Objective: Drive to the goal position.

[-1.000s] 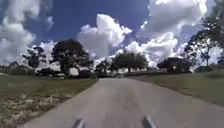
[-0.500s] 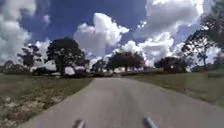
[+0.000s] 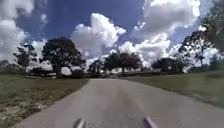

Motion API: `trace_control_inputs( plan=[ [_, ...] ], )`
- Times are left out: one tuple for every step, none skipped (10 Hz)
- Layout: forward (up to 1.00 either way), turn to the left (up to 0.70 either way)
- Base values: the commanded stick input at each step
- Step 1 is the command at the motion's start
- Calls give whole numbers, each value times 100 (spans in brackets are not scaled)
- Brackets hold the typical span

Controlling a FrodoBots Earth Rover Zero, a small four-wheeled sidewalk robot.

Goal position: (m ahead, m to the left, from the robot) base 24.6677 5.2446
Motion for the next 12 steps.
trace_control_inputs(
  plan=[
    [70, 0],
    [70, 0],
    [70, 0],
    [70, 0],
    [70, 0],
    [70, 0],
    [70, 35],
    [70, 32],
    [70, 5],
    [70, 0],
    [70, 0],
    [70, 0]
  ],
)
